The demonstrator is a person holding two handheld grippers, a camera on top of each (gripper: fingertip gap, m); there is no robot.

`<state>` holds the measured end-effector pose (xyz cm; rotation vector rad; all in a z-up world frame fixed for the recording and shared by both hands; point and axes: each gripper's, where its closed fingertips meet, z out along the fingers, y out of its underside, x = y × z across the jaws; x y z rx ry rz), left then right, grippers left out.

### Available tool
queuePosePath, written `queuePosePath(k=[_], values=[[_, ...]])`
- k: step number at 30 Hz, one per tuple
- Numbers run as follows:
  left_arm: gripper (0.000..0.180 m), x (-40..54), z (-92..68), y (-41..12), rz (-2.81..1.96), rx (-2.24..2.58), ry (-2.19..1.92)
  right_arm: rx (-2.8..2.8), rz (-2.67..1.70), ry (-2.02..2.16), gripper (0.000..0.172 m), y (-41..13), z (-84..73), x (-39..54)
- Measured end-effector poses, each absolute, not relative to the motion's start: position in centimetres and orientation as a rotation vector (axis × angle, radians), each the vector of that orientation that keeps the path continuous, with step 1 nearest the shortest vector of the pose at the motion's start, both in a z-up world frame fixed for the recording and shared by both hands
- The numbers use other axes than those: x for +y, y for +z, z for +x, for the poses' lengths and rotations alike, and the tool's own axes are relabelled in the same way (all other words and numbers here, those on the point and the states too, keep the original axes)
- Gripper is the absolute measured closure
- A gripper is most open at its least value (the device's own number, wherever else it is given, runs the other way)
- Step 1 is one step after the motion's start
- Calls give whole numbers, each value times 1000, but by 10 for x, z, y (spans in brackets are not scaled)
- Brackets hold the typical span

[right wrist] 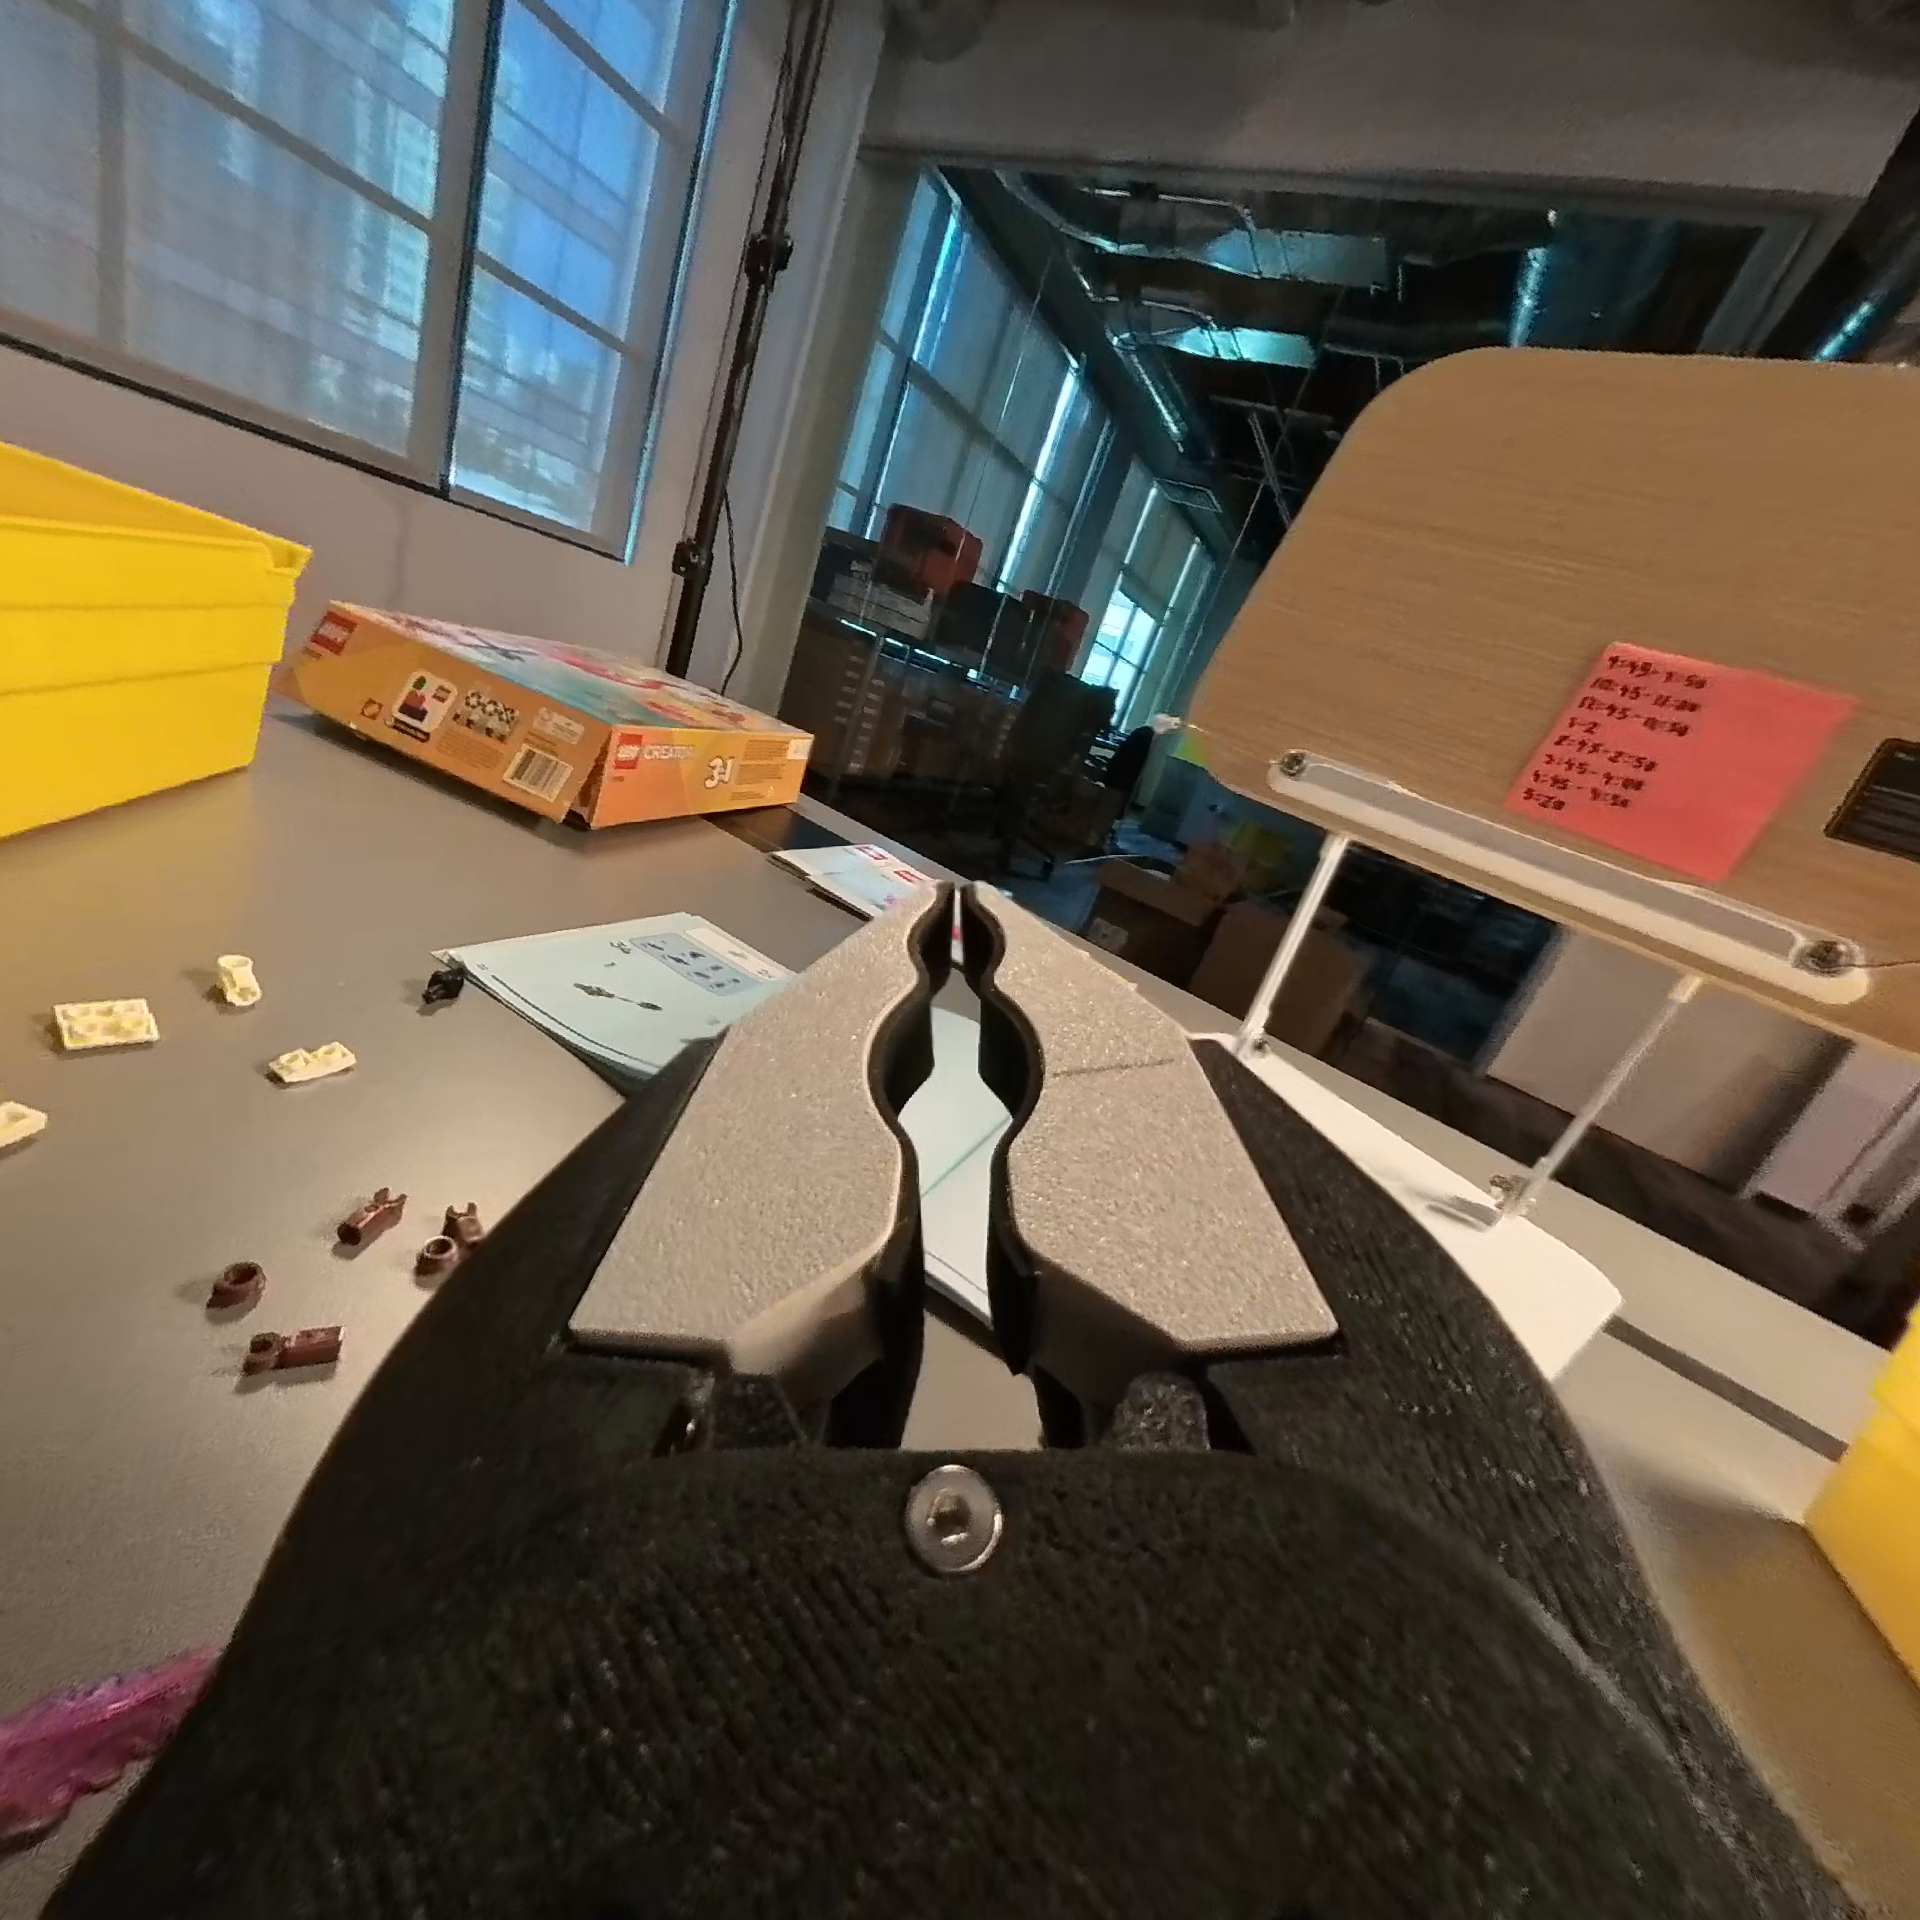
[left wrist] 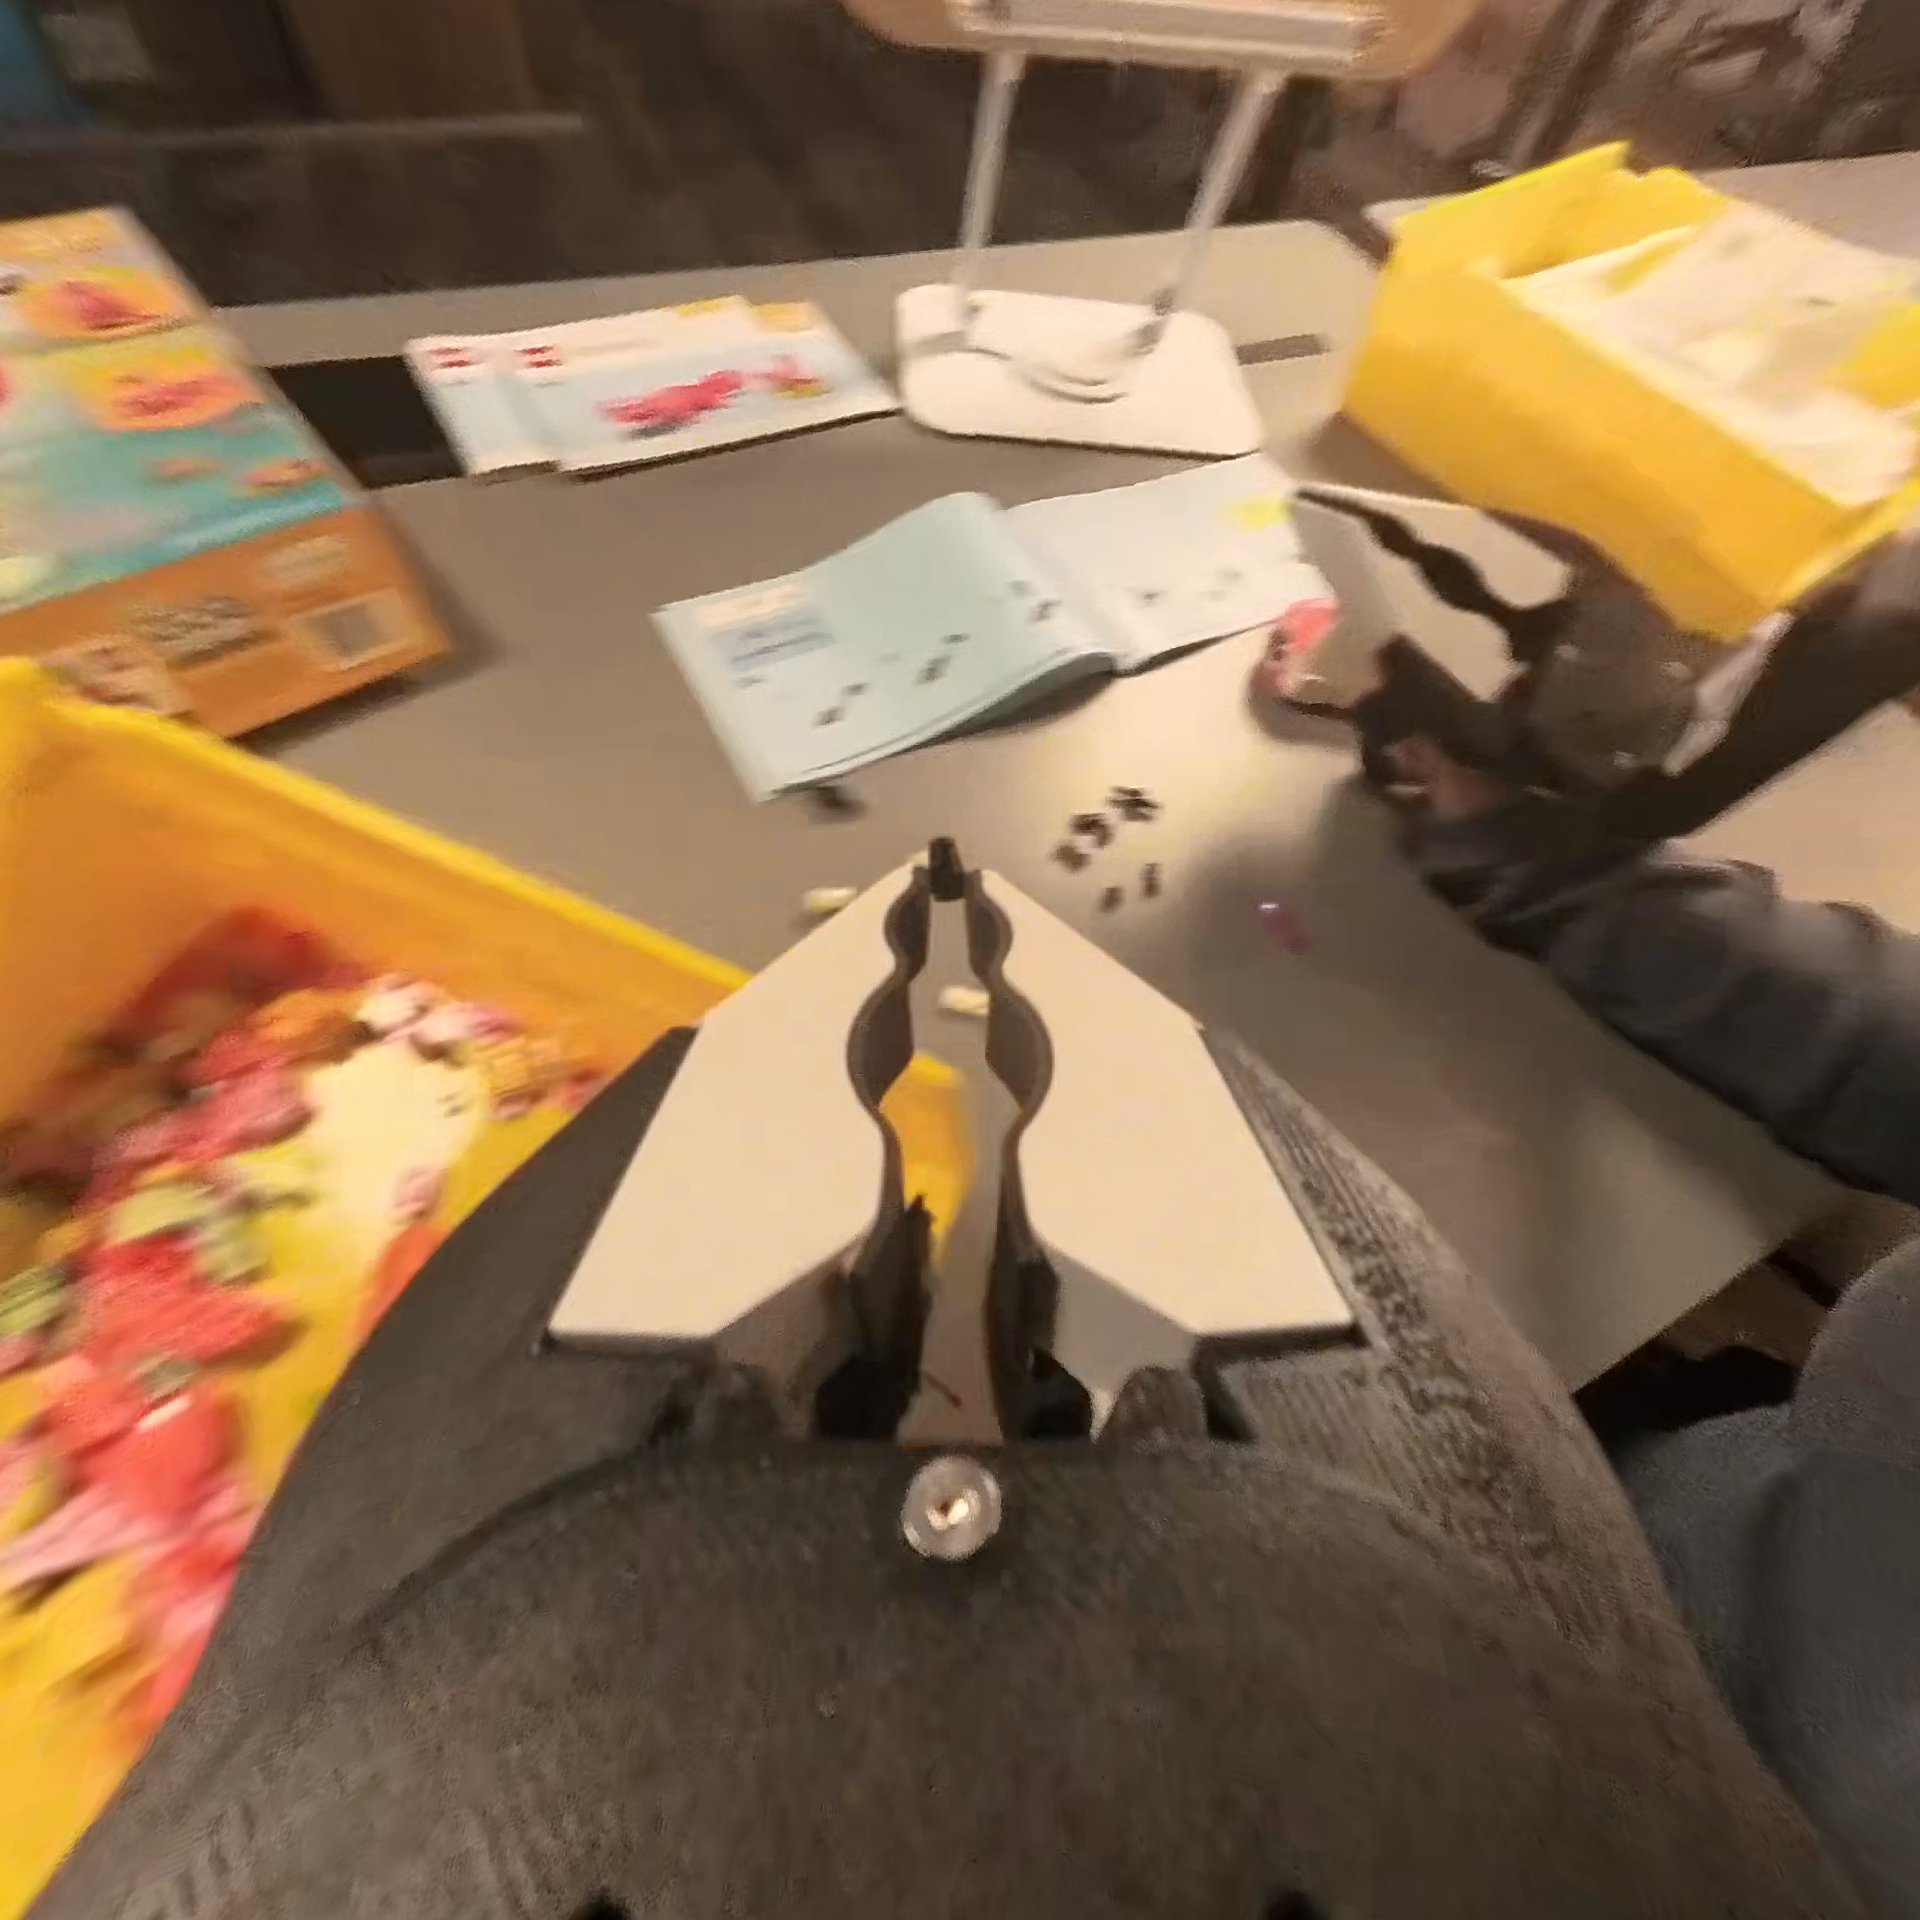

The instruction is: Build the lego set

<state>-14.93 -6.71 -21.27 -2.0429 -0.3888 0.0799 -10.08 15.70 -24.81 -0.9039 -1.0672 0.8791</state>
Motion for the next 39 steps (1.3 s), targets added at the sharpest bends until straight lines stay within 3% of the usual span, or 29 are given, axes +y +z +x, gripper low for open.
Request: queuePosePath(k=[4,8,14,20,39], values=[[174,-26,-102,-246,-1946,-263,183,-1091,-871,1037,172,-243,-94,141],[175,1,-86,-274,-1888,-142,378,-1451,-762,1507,172,-256,-73,66],[175,24,-75,-289,-1859,122,718,-1766,-994,1779,162,-282,-55,38],[176,36,-64,-300,-1843,360,931,-1765,-1152,1883,159,-289,-58,41],[176,43,-51,-309,-1842,448,988,-1881,-1211,1816,169,-303,-56,38]])
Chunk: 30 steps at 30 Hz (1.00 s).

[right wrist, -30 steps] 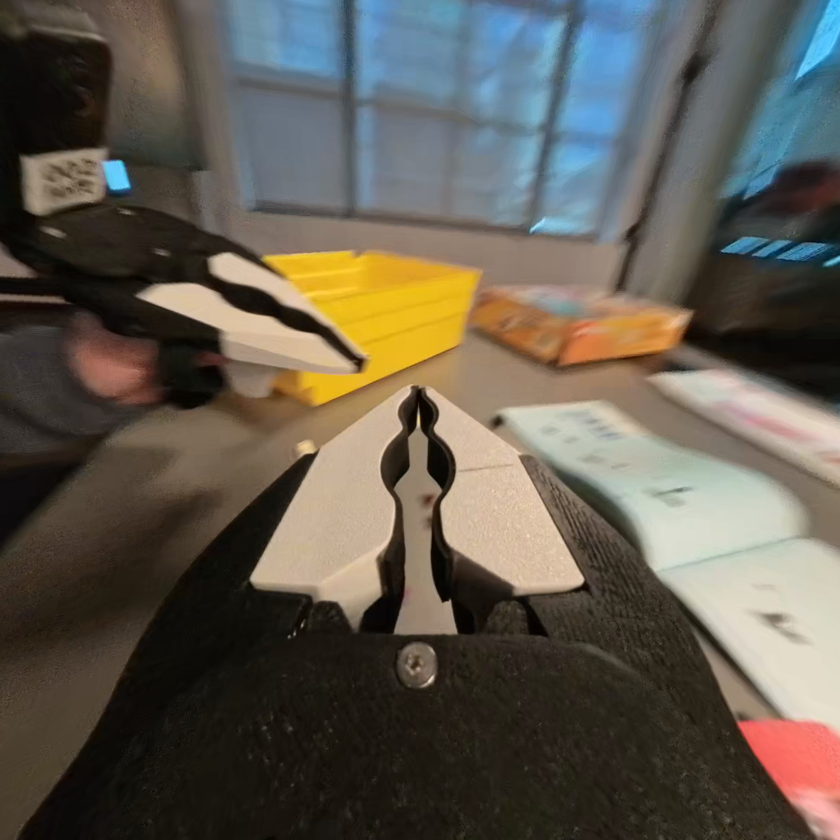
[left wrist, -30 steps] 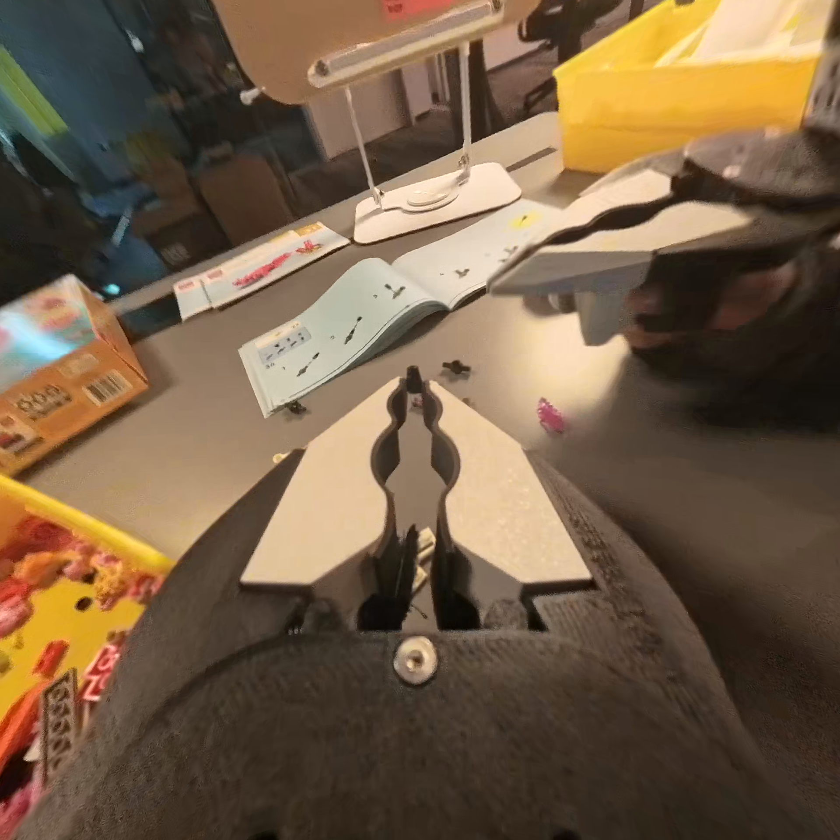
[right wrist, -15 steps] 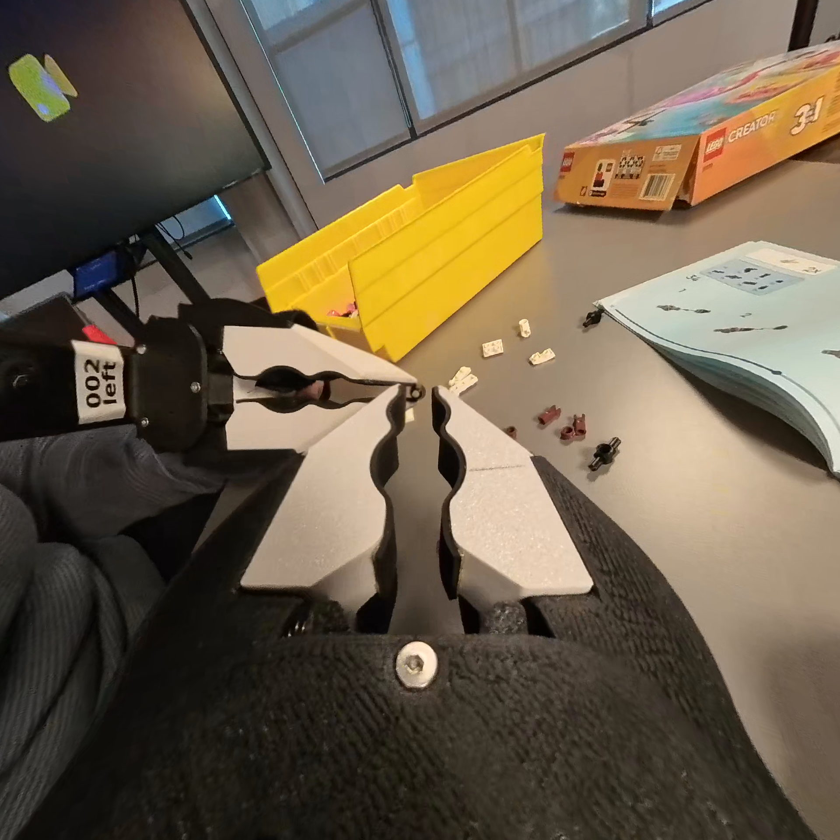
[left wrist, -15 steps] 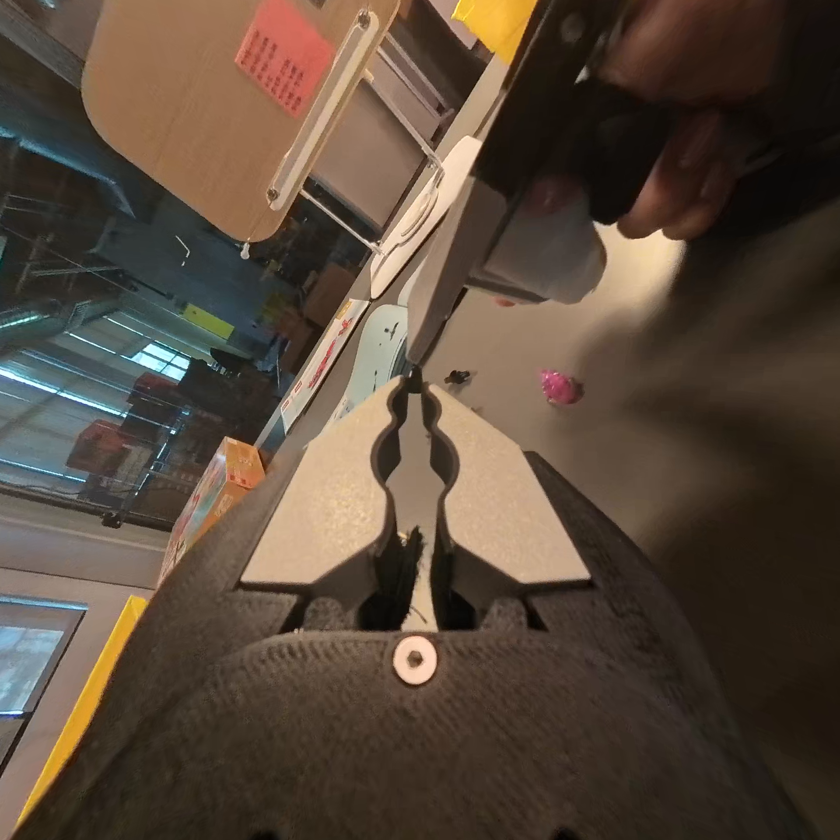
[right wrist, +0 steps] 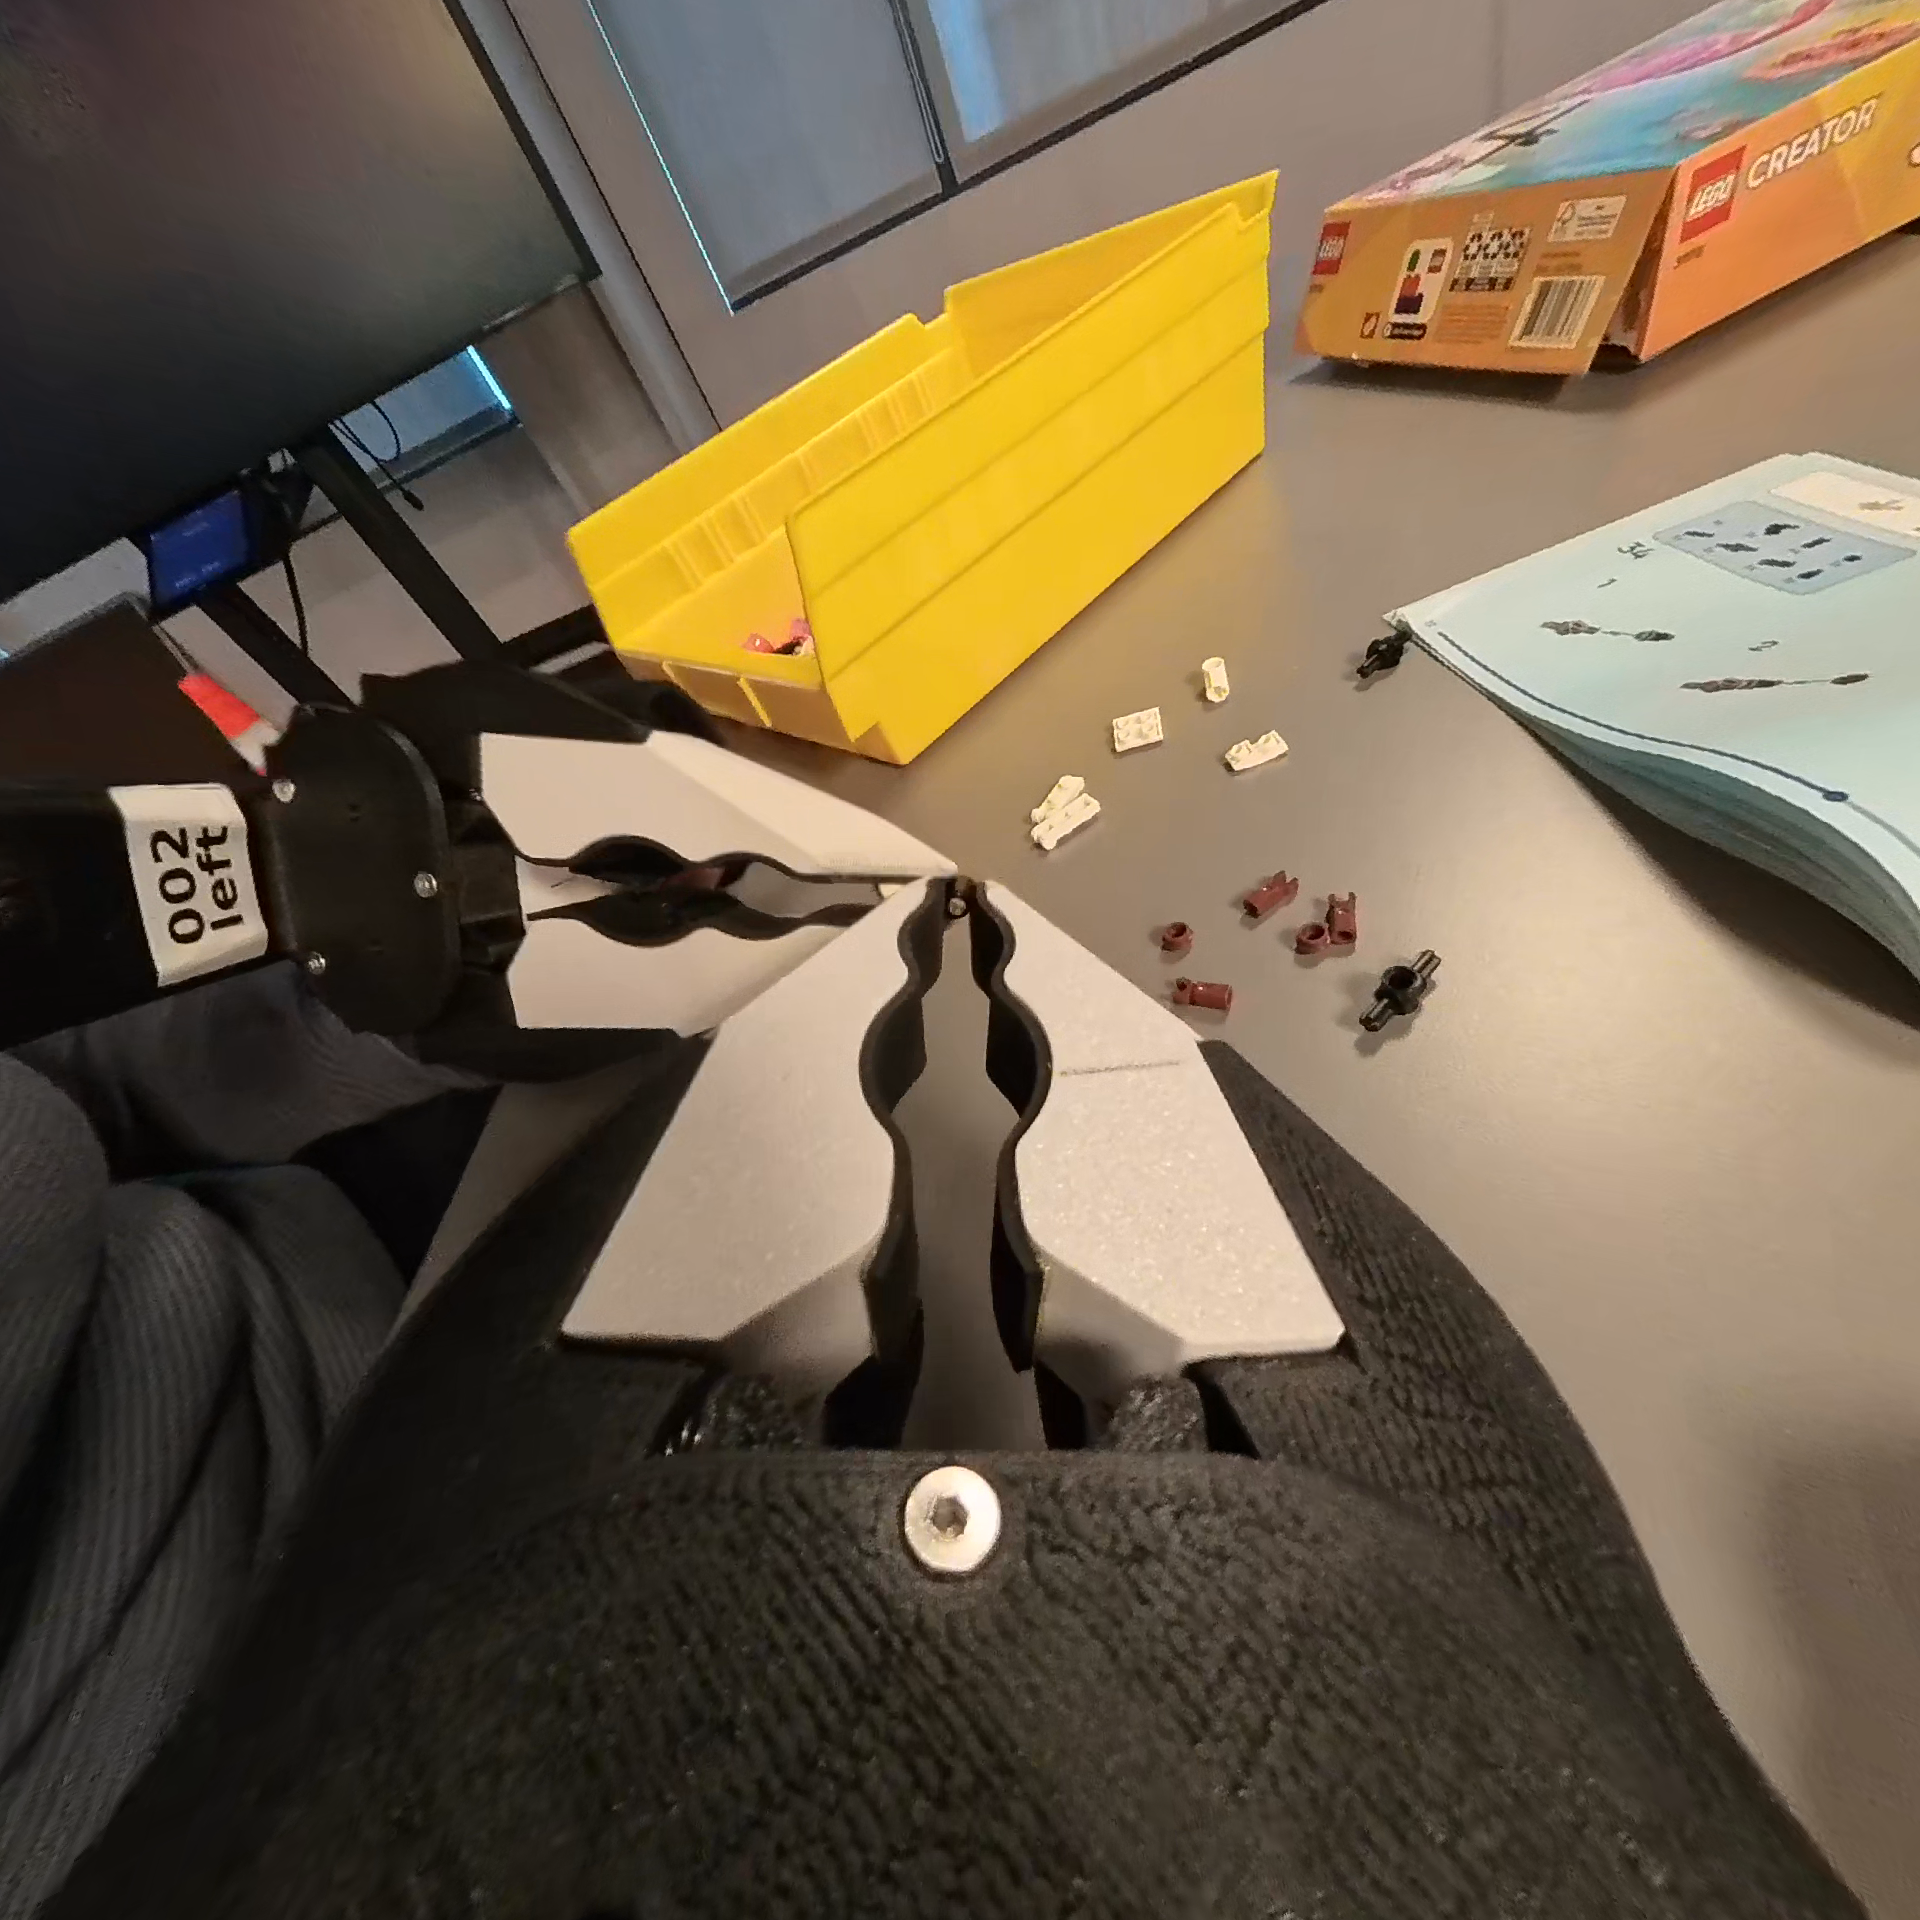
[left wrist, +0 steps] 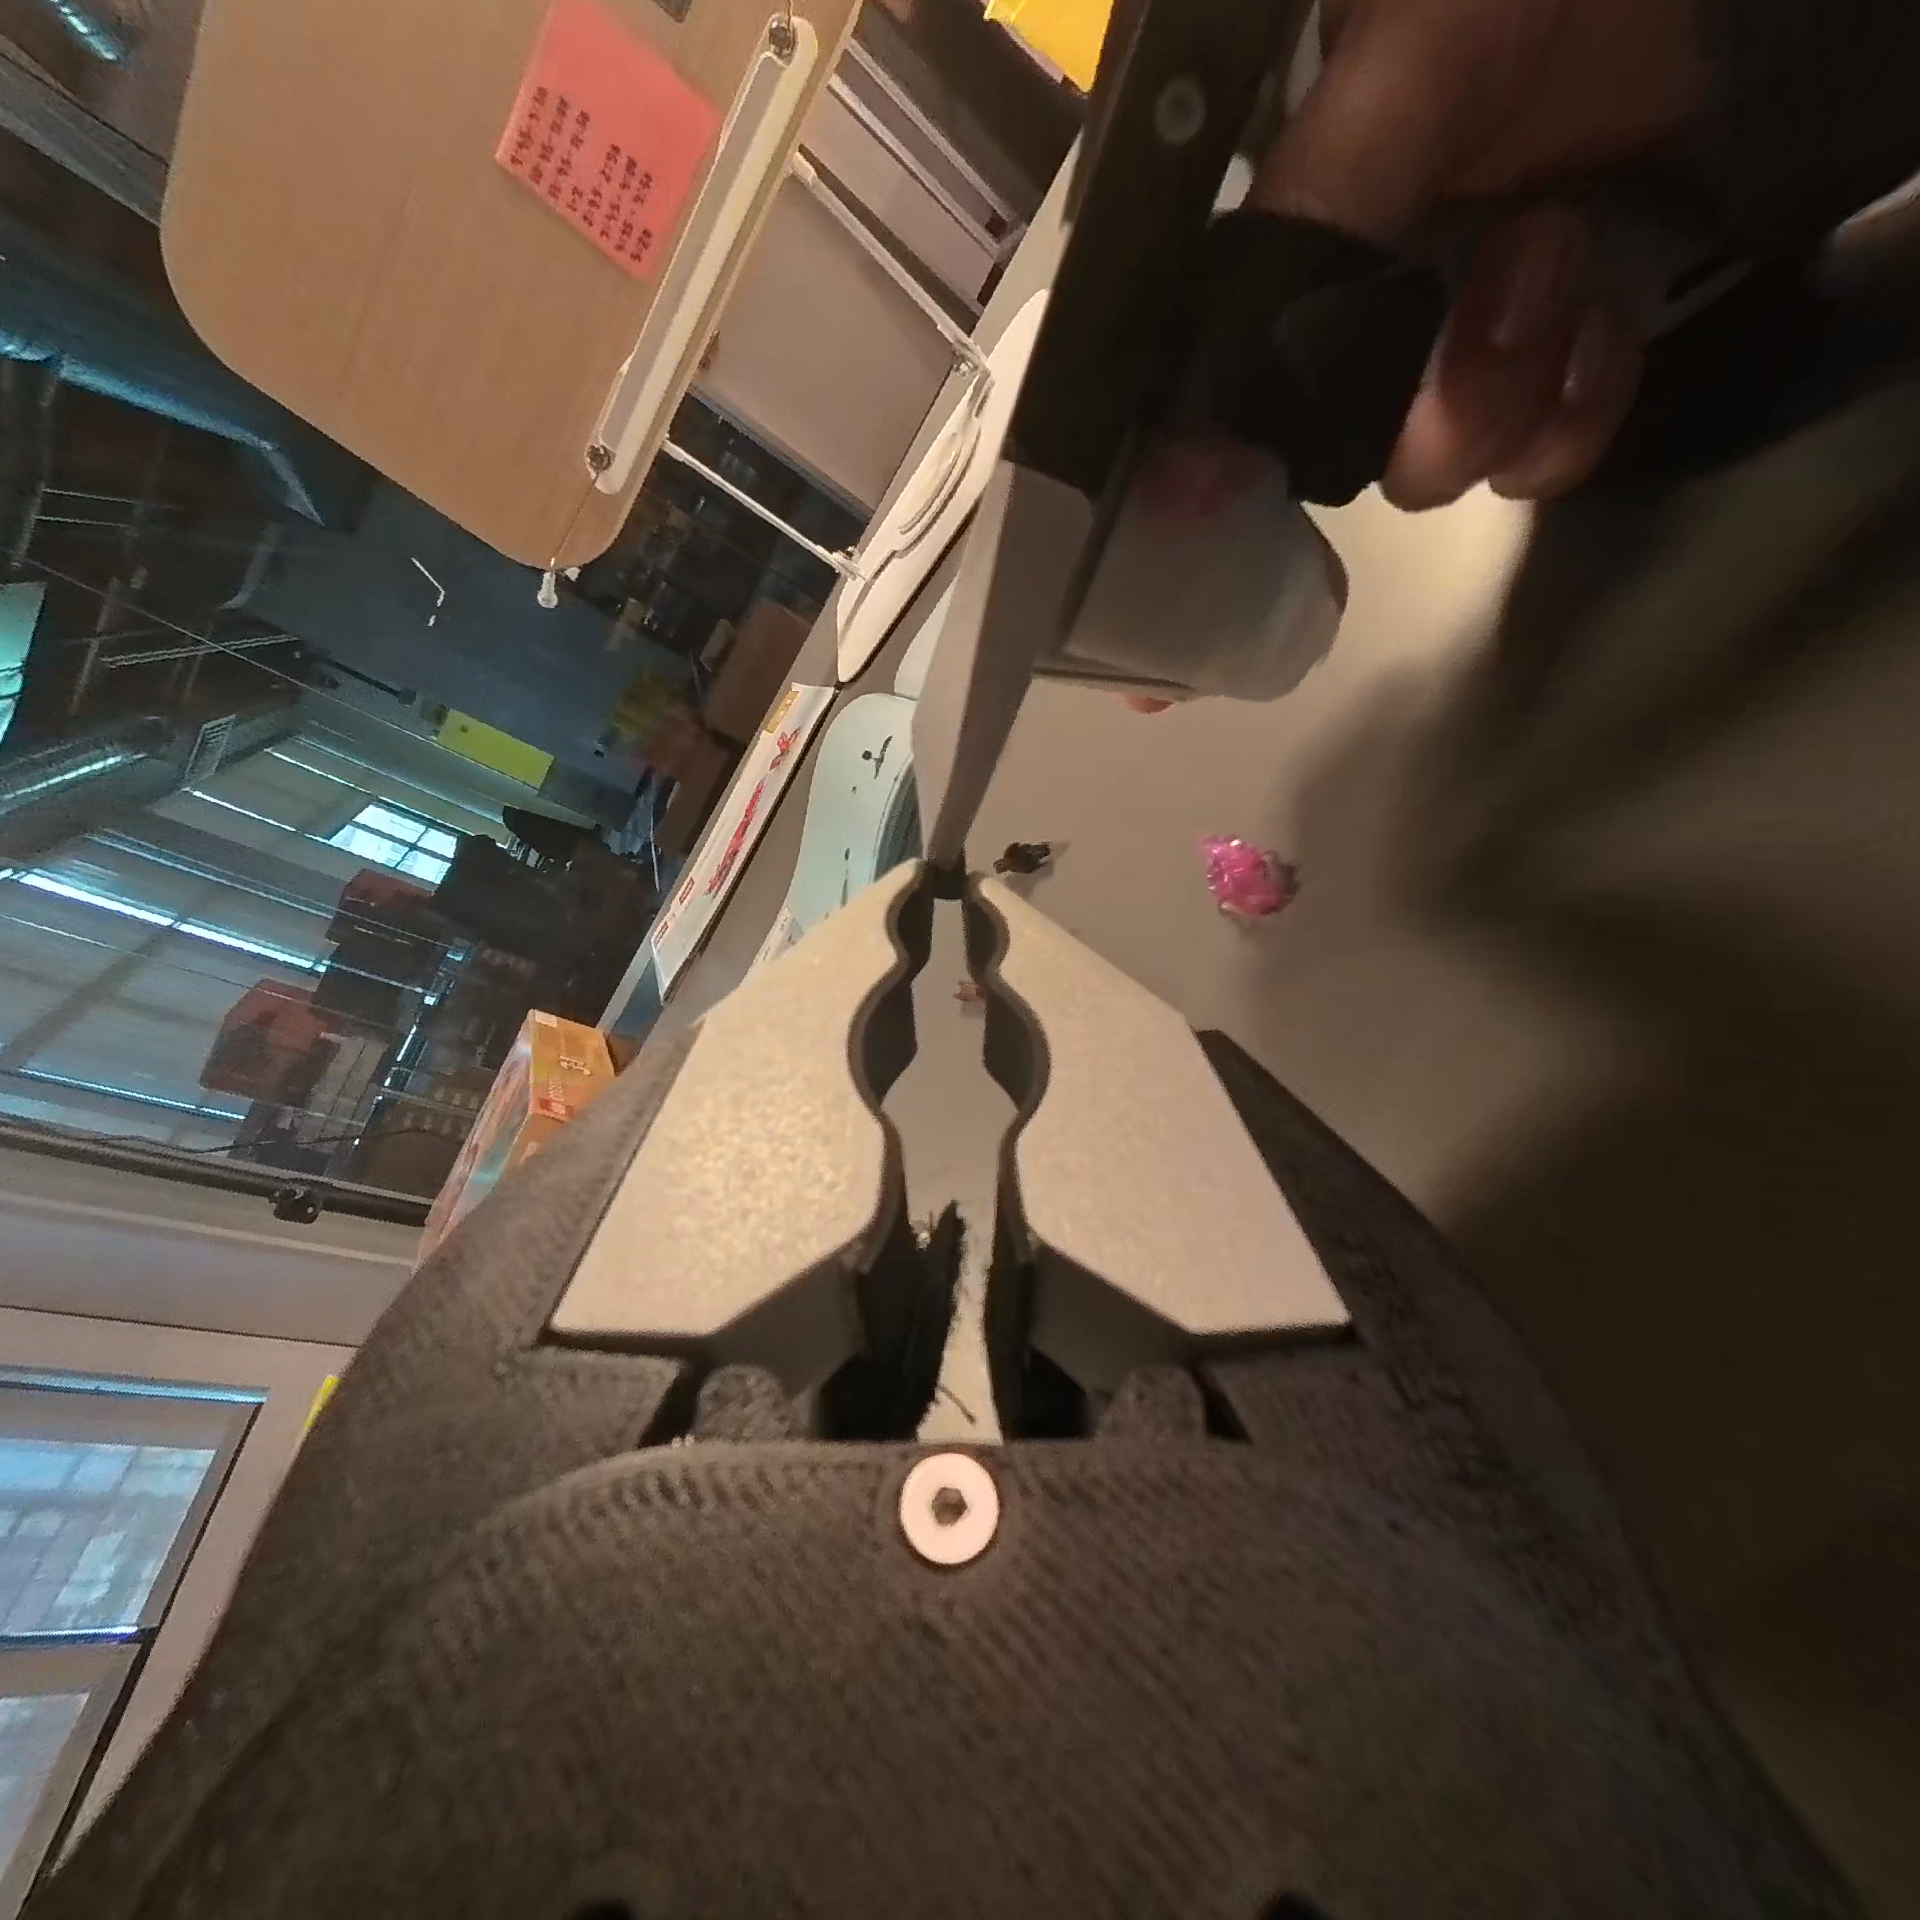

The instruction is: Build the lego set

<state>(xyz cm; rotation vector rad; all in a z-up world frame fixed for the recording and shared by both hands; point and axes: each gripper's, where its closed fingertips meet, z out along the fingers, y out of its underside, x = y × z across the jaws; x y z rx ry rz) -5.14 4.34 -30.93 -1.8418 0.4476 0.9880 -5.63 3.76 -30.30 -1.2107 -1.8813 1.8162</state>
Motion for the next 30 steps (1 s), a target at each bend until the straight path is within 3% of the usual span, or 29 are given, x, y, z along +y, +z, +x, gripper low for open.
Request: queuePosePath(k=[7,18,28,30], values=[[174,45,-45,-313,-1848,402,872,-1951,-1119,1760,169,-305,-50,40],[156,43,-54,-334,-1980,303,719,-1706,-1088,1601,169,-291,-62,87],[156,43,-51,-331,-1973,255,601,-1359,-956,1415,169,-261,-64,121],[166,43,-46,-334,-1997,249,511,-1279,-934,1366,169,-255,-62,130]])
